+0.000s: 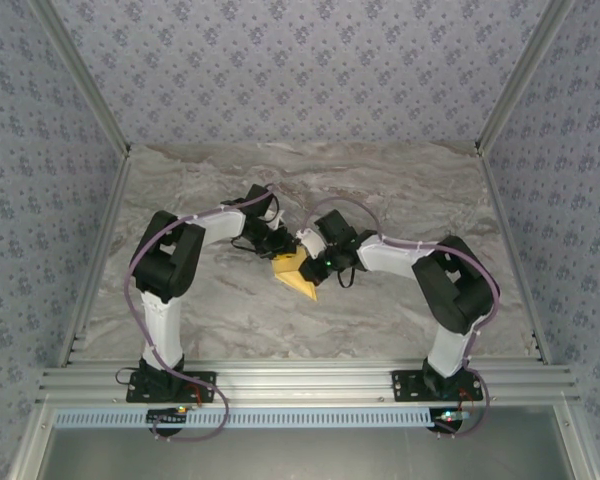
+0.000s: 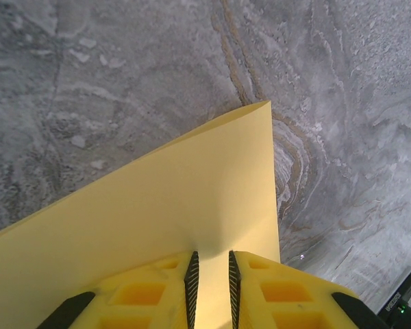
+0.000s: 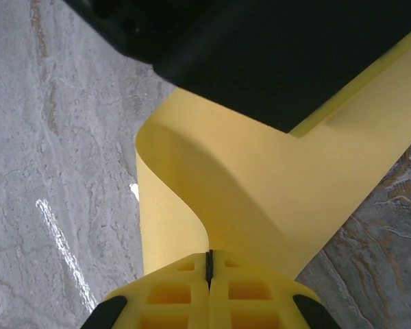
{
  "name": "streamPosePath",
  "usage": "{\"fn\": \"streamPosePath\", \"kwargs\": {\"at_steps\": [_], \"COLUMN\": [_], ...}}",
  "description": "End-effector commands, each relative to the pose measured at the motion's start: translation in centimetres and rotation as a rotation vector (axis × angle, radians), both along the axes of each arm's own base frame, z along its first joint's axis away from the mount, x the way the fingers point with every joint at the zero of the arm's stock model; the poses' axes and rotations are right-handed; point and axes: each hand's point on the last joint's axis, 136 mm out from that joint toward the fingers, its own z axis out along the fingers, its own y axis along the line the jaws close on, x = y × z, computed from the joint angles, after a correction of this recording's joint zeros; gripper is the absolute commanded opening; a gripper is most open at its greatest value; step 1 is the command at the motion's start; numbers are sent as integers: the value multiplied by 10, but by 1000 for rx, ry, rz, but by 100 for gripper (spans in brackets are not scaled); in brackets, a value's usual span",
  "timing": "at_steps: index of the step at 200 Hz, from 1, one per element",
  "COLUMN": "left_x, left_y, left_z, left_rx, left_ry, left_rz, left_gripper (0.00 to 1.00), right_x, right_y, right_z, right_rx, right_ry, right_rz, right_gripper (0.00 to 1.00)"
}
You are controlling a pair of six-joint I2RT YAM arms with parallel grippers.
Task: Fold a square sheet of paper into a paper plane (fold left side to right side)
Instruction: Third fold the triangle at the center of the table.
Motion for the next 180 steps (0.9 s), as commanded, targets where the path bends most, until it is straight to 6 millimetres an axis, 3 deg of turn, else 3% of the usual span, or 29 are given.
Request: {"fn": "streamPosePath", "kwargs": {"at_steps": [1,180], "left_x": [-16,-19], "left_y": [0,-1], "left_z": [-17,-19], "left_rx": [20,21], "left_ry": [56,59], "left_rz": [-24,-22], "left_gripper": [21,21], "right_x": [1,12], "right_y": [-1,-9], "right_z": [-2,-21], "right_rx": [-12,-74], "right_ry": [44,86], "right_rz": [-21,-89], "right_gripper": [0,0]}}
